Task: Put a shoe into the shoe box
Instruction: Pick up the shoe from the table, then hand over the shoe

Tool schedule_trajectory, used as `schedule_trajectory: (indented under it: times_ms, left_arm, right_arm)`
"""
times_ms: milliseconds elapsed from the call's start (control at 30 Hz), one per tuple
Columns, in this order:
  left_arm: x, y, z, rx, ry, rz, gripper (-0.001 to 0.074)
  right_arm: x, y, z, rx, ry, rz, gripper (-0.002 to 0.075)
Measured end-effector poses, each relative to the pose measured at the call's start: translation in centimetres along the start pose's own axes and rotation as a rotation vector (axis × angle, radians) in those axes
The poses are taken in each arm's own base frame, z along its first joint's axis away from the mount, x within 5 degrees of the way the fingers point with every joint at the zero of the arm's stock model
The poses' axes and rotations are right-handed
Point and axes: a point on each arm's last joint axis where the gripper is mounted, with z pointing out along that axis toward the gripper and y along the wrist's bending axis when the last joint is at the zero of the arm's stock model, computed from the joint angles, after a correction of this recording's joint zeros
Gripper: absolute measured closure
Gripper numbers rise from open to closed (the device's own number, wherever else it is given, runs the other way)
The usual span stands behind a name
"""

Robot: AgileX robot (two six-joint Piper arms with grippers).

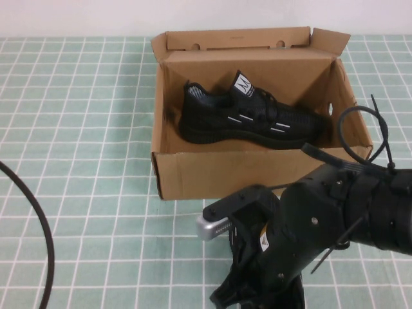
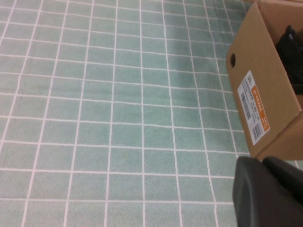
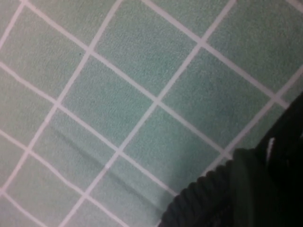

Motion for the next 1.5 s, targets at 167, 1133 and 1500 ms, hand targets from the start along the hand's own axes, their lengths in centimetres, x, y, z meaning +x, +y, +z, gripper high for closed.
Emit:
schedule_trajectory:
  times_ms: [167, 1133, 1500]
  left_arm:
    - [0.0, 0.0, 0.0, 0.000, 0.000, 0.000, 0.0740]
    - [-0.8, -7.6, 5.5, 0.947, 0.447, -0.421, 0.0740]
    - [-1.0, -7.7, 9.7, 0.995, 0.517, -0.573, 0.0710]
  right_arm:
    - [-0.1, 0.9, -4.4, -0.026, -0.042, -0.074, 0.0729]
    - [-0.9, 0.9, -22.5, 0.346, -0.287, -0.591, 0.0729]
    - [-1.0, 0.5, -22.6, 0.390, -0.280, -0.590, 0.0729]
